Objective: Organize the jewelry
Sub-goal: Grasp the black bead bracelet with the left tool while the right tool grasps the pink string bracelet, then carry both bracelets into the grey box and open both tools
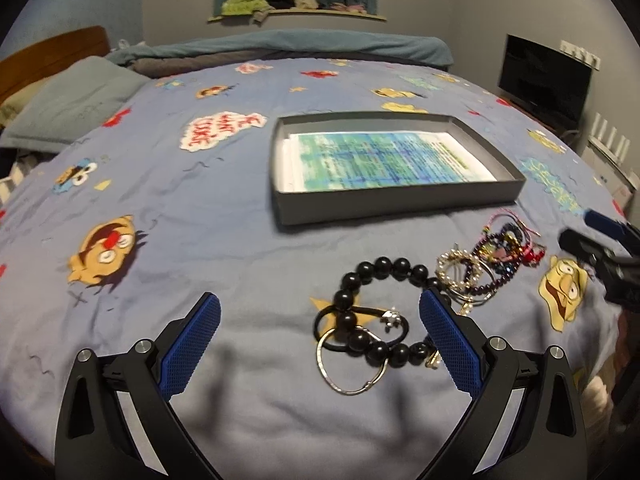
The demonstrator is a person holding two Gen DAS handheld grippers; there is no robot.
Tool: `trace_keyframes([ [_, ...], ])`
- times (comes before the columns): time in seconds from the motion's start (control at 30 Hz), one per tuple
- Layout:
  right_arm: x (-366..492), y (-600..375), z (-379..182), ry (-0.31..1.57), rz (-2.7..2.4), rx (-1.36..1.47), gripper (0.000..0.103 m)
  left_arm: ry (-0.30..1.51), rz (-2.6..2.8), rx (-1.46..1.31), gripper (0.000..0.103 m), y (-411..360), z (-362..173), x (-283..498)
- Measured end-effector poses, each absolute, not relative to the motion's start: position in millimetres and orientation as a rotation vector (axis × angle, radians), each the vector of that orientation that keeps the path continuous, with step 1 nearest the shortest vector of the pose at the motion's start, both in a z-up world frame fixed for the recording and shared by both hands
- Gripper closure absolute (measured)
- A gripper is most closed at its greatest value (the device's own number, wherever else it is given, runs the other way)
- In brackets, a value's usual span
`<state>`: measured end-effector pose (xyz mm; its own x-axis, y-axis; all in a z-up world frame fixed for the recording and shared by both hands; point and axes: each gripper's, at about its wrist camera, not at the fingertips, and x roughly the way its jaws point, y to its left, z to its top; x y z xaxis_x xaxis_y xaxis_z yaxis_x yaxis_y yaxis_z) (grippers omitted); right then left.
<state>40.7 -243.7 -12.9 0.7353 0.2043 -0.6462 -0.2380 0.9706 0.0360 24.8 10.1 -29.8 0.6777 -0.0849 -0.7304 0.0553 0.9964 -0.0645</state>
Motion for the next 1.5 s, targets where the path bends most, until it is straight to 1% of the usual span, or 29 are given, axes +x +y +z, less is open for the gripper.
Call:
trace_keyframes([
  [0.07,48,-248,-15,0.712,0.245,-0.03,0.007,0.83,-0.094,-0.02,0.006,8,-32,27],
  [0.13,55,-250,-17,0.72,0.243,-0.027,0.014,0.846,-0.119,-0.002,0.007,8,-35,29],
  [0.2,62,-251,-20,0.736,0.254,-0.021,0.023,0.865,-0.126,0.028,0.009,7,-38,32],
  [0.23,65,-252,-21,0.742,0.26,-0.017,0.026,0.859,-0.137,0.031,0.011,6,-39,34],
  [0.27,68,-252,-22,0.748,0.266,-0.014,0.031,0.86,-0.145,0.041,0.017,6,-40,37],
  [0.3,72,-253,-23,0.757,0.277,-0.011,0.037,0.869,-0.155,0.046,0.028,6,-42,40],
  [0.33,74,-252,-24,0.763,0.285,-0.009,0.04,0.856,-0.168,0.04,0.034,5,-41,43],
  [0.37,77,-253,-25,0.769,0.294,-0.008,0.047,0.867,-0.186,0.038,0.042,4,-43,46],
  [0.4,79,-252,-26,0.777,0.303,-0.009,0.054,0.857,-0.202,0.036,0.046,2,-44,47],
  [0.43,82,-251,-28,0.789,0.313,-0.01,0.057,0.859,-0.216,0.048,0.047,0,-45,47],
  [0.5,87,-249,-32,0.814,0.332,-0.008,0.065,0.864,-0.236,0.066,0.055,-4,-47,48],
  [0.53,88,-248,-34,0.823,0.338,-0.007,0.066,0.867,-0.247,0.073,0.058,-6,-48,50],
  [0.6,92,-246,-39,0.842,0.343,-0.006,0.07,0.891,-0.255,0.079,0.063,-8,-53,54],
  [0.7,97,-244,-43,0.859,0.344,-0.004,0.076,0.907,-0.255,0.085,0.066,-10,-59,58],
  [0.87,108,-243,-52,0.892,0.358,0.022,0.076,0.923,-0.257,0.111,0.067,-10,-65,61],
  [0.9,110,-244,-52,0.894,0.358,0.028,0.08,0.926,-0.258,0.115,0.07,-10,-66,62],
  [0.93,111,-244,-52,0.895,0.361,0.033,0.085,0.926,-0.256,0.122,0.075,-10,-66,63],
  [0.97,111,-245,-51,0.893,0.366,0.039,0.092,0.922,-0.252,0.128,0.078,-10,-66,63],
  [1.0,109,-244,-49,0.888,0.366,0.038,0.096,0.917,-0.25,0.132,0.087,-10,-64,63],
  [1.03,107,-243,-47,0.878,0.362,0.023,0.098,0.913,-0.252,0.135,0.087,-9,-63,64],
  [1.2,94,-243,-27,0.809,0.36,-0.006,0.098,0.88,-0.27,0.108,0.088,-7,-52,58],
  [1.5,62,-237,32,0.631,0.391,-0.066,0.098,0.729,-0.316,0.114,0.088,-9,3,33],
])
